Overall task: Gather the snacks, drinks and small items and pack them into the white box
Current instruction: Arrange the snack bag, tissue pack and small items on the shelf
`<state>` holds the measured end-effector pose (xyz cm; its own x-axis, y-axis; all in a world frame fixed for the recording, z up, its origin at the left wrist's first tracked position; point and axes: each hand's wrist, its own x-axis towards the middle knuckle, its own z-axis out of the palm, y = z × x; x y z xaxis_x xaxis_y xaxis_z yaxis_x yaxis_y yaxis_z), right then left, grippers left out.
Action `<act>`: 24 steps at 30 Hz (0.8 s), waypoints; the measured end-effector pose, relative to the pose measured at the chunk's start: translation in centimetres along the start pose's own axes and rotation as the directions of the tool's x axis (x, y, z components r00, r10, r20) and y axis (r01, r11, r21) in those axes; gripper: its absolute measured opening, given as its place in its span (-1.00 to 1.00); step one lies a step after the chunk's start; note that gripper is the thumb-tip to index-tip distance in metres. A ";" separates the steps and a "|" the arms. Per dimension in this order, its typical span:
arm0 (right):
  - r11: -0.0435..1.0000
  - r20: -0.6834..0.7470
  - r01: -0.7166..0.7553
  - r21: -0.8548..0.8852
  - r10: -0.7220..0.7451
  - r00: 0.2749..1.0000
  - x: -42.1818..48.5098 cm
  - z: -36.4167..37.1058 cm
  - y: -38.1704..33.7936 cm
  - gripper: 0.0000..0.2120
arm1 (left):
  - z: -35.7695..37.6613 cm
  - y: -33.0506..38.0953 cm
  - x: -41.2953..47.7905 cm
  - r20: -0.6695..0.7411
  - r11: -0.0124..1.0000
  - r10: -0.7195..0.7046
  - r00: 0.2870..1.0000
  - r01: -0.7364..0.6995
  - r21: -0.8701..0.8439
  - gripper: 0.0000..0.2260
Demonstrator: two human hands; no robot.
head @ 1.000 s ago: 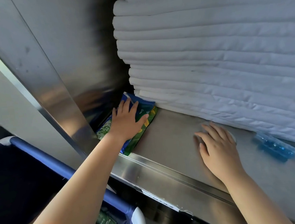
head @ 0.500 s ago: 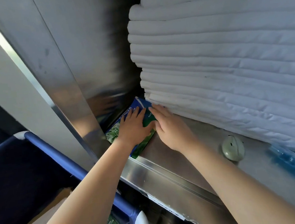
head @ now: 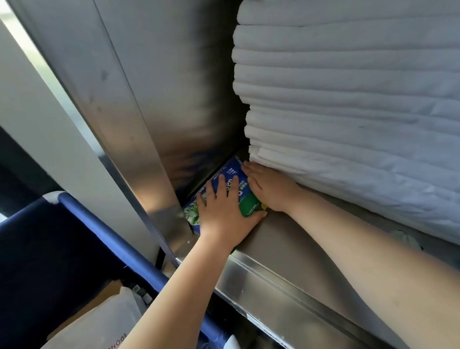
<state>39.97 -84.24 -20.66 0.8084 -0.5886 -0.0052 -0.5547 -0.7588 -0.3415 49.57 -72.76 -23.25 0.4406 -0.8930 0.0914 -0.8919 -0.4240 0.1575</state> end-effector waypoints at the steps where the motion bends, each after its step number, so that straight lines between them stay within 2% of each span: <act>1: 1.000 -0.035 0.008 -0.015 -0.009 0.999 -0.3 0.1 0.0 -0.55 | 0.1 0.0 -0.1 0.002 1.000 0.003 1.000 -0.003 0.005 -0.11; 5: 0.995 -0.186 0.047 -0.089 -0.063 0.981 -2.5 1.5 0.1 -0.56 | 0.2 0.0 0.3 0.001 1.000 0.001 1.000 -0.001 0.003 -0.19; 10: 0.998 -0.159 0.041 0.048 -0.033 0.987 -2.0 2.3 -0.2 -0.57 | -0.2 -0.3 1.2 -0.001 1.000 -0.013 1.000 0.013 -0.006 -0.23; 18: 0.998 -0.147 0.015 0.054 -0.007 0.989 -1.0 2.1 -0.2 -0.58 | -0.8 -0.2 1.3 0.019 1.000 0.004 1.000 -0.004 -0.011 -0.24; 21: 0.998 -0.120 0.020 0.055 -0.013 0.993 -1.2 1.8 0.0 -0.58 | -0.4 -0.1 -0.3 -0.044 0.999 0.019 0.999 -0.017 0.046 -0.27; 24: 0.998 -0.127 0.010 0.059 -0.002 0.992 -1.2 1.9 -0.1 -0.58 | 0.2 -0.5 -2.1 -0.111 1.000 -0.010 0.994 0.013 0.026 -0.34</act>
<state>39.46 -82.88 -22.42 0.7781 -0.6175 0.1151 -0.5340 -0.7467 -0.3966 49.02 -70.68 -23.68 0.4583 -0.8664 0.1982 -0.8884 -0.4394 0.1334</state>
